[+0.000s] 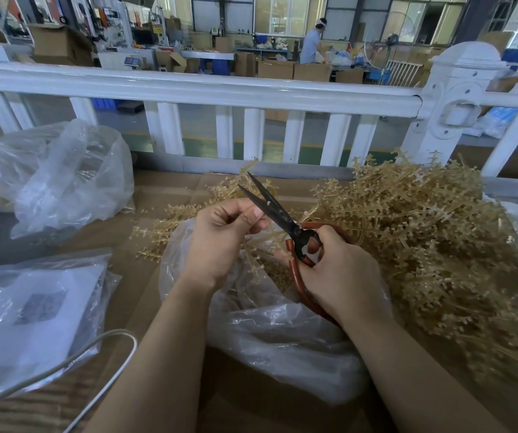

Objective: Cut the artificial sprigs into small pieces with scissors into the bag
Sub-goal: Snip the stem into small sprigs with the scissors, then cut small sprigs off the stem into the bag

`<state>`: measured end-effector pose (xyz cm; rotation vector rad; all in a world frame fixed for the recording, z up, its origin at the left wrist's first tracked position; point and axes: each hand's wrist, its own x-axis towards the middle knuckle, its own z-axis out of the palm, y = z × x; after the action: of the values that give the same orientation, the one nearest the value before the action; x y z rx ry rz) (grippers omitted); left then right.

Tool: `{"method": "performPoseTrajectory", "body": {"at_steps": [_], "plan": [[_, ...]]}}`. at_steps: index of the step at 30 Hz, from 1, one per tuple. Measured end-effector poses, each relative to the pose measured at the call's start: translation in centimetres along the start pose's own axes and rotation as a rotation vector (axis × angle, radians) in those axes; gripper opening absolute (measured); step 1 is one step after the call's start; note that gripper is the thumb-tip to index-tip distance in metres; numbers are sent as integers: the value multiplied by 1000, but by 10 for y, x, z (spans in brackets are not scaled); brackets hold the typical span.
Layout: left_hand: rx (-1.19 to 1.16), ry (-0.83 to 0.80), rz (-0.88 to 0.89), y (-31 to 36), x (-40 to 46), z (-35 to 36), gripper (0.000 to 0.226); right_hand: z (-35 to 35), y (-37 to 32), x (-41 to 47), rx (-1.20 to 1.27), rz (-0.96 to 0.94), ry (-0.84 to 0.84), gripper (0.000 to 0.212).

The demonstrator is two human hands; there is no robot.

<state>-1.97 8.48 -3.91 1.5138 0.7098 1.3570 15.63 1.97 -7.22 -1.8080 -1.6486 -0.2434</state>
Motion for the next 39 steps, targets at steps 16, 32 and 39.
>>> {"method": "performPoseTrajectory", "body": {"at_steps": [16,32,39], "plan": [[-142,43,-54,-7,3,-2,16,1,-4,2,152,31,7,38],[-211,87,-75,-10,5,-2,21,4,1,6,642,229,-28,29],[-176,170,-117,-12,7,-1,13,0,-4,4,666,152,-8,23]]}}
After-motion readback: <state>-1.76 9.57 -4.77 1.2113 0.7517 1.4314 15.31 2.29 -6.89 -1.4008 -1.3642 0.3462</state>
